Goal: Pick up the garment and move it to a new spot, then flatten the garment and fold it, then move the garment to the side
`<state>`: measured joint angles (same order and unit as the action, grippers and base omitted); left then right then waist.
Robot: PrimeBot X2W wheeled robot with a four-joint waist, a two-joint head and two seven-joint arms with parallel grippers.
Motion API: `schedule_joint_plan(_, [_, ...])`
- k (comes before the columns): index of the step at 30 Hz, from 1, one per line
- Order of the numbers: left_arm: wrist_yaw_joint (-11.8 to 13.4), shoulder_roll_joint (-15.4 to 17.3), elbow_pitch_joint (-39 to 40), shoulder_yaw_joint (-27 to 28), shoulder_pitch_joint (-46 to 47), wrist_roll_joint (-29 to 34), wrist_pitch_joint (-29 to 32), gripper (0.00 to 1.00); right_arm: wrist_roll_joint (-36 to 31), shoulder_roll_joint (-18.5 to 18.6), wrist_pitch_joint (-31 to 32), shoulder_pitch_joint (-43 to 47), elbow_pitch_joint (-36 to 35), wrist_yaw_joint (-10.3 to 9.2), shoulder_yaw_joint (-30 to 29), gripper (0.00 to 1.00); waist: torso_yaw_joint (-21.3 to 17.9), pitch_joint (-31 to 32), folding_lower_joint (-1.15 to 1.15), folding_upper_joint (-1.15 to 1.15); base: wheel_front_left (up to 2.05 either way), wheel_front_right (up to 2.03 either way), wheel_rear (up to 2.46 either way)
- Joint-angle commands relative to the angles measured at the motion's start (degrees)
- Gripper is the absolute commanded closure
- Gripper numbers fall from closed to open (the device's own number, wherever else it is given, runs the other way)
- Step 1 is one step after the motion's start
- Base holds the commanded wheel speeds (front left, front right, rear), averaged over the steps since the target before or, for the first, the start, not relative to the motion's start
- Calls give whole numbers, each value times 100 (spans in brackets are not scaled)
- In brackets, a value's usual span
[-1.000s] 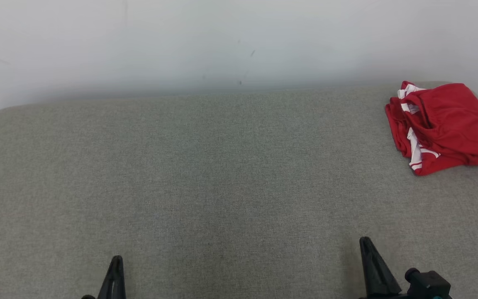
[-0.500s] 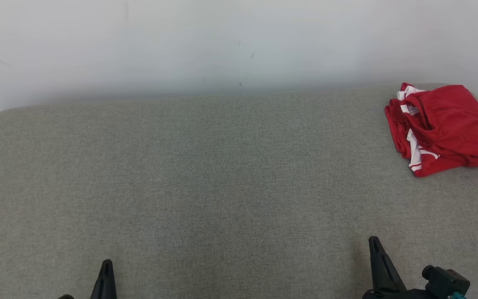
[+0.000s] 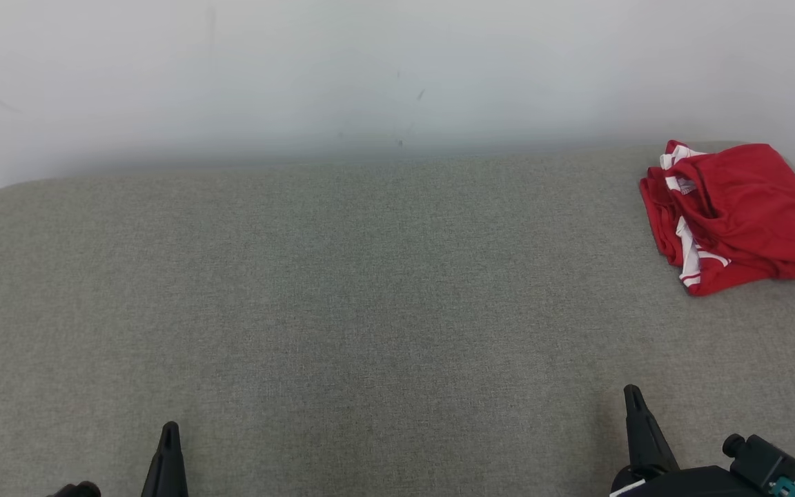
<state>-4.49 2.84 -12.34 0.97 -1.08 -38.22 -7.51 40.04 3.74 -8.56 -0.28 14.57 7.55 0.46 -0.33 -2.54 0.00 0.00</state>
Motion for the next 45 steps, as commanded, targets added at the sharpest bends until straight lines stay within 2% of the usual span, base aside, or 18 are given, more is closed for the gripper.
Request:
schedule_joint_plan(1, [-14, 4, 55, 47, 132, -203, 45, 100, 219, 36, 35, -141, -77, -3, -28, 100, 1, 3, 0, 0, 0, 0, 0])
schedule_joint_plan(32, [-149, 5, -38, 272, 422, -2496, 644, 100, 2497, 62, 608, -348, -83, -6, -223, 100, 12, 82, 0, 0, 0, 0, 0])
schedule_joint_plan(45, [-186, 5, -69, 344, 503, -3189, 822, 100, 3177, 58, 787, -405, -82, -7, -295, 100, 16, 111, 0, 0, 0, 0, 0])
